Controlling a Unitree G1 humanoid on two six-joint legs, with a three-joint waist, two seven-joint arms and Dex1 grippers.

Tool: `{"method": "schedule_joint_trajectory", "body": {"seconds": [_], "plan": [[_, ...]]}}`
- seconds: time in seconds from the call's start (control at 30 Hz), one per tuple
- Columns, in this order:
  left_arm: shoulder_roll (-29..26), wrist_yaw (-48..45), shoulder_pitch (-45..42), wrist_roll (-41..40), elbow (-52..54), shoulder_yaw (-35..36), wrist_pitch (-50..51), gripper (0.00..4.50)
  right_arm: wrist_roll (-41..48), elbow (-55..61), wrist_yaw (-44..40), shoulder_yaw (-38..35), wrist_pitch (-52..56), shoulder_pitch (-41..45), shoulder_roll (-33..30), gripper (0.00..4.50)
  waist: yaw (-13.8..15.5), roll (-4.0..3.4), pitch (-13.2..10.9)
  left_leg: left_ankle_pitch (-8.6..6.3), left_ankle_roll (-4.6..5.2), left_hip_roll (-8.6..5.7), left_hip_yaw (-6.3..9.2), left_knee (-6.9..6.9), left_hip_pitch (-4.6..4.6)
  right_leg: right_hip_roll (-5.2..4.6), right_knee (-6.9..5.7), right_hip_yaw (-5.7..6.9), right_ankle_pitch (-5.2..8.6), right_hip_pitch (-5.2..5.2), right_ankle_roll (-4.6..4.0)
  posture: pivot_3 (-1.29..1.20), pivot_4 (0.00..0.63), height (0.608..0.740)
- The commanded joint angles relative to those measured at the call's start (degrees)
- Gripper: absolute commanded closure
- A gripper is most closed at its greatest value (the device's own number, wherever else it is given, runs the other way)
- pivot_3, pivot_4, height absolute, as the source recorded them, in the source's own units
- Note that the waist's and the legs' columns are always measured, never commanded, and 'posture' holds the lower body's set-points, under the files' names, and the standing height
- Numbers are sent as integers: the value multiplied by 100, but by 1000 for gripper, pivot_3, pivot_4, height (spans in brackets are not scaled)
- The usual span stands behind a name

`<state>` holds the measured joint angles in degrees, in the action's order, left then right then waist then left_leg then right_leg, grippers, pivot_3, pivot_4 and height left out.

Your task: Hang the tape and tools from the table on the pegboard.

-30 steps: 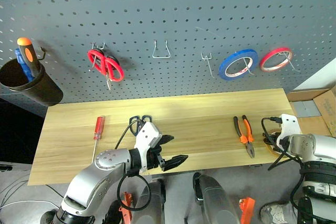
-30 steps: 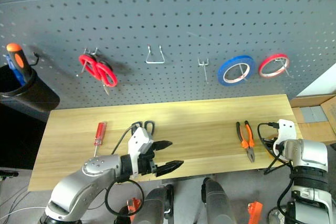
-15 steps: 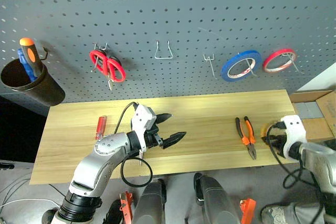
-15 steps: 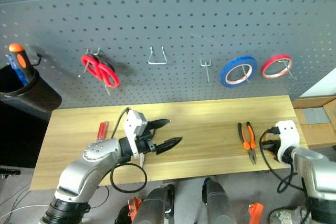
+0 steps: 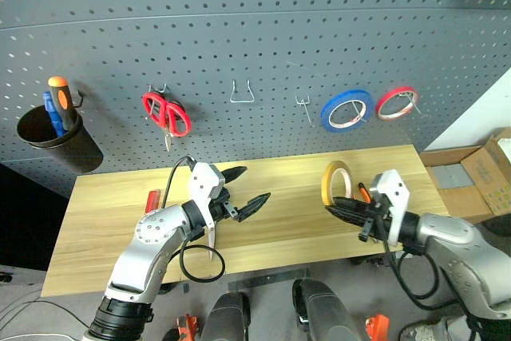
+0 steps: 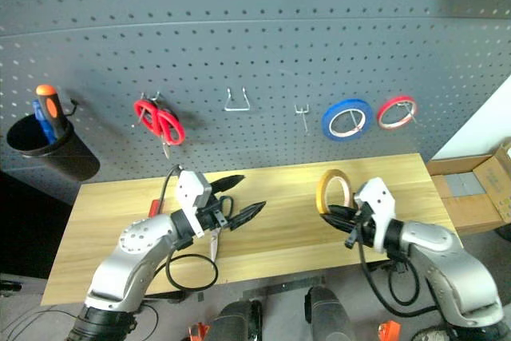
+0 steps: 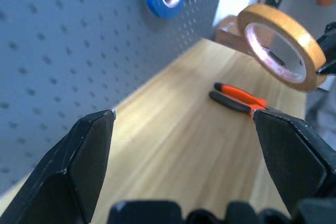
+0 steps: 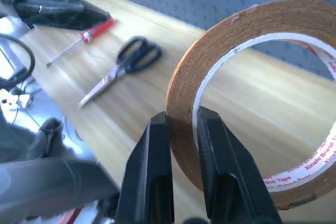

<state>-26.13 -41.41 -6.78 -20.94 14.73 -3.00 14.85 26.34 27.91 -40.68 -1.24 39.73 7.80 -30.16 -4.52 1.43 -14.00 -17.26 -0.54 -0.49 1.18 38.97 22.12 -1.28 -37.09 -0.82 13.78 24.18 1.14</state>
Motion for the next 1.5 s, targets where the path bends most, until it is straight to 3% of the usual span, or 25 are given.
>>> {"method": "schedule_joint_trajectory", "body": {"seconds": [0.03,0.37,0.63,0.83,1.07,1.27,1.5], "plan": [[-41,-31,-59,-40,273,226,-279,0,75,86,154,-151,-290,334,108,4421,9,-6,54,0,0,-1,-2,1,0,0,0,-2,-2,0,1,-129,137,740],[142,-193,-172,-17,164,234,-933,0,217,404,166,-104,-240,718,-94,4421,157,-1,229,-8,14,1,0,0,1,1,-2,0,-3,2,-2,-134,121,740],[207,-166,-118,-3,187,148,-905,0,-1108,-783,753,877,-402,1441,-131,4421,124,-2,394,-11,23,2,-17,3,-20,2,-18,-11,-5,-3,-6,-117,105,740],[177,-24,4,-21,313,233,-826,0,-1439,-1216,635,1152,-789,1616,20,4421,138,-3,464,-11,24,2,-20,3,-20,2,-22,-14,-5,-2,-7,-94,99,740],[125,80,79,48,329,239,-842,0,-1314,-1239,378,1066,-894,1807,158,4421,148,-9,525,-12,27,2,-25,6,-33,2,-46,-19,-5,-3,-7,-82,94,740],[143,208,77,1,375,311,-798,0,-776,-564,-77,924,-739,1633,63,4421,177,-8,529,-12,28,1,-24,13,-35,2,-58,-19,-5,-3,-7,-77,100,740],[111,205,70,20,391,302,-763,0,-1473,-1232,502,1281,-492,2120,266,4421,182,-3,543,-12,29,-1,-33,30,-46,1,-80,-22,-6,-5,-8,-70,99,740]]}}
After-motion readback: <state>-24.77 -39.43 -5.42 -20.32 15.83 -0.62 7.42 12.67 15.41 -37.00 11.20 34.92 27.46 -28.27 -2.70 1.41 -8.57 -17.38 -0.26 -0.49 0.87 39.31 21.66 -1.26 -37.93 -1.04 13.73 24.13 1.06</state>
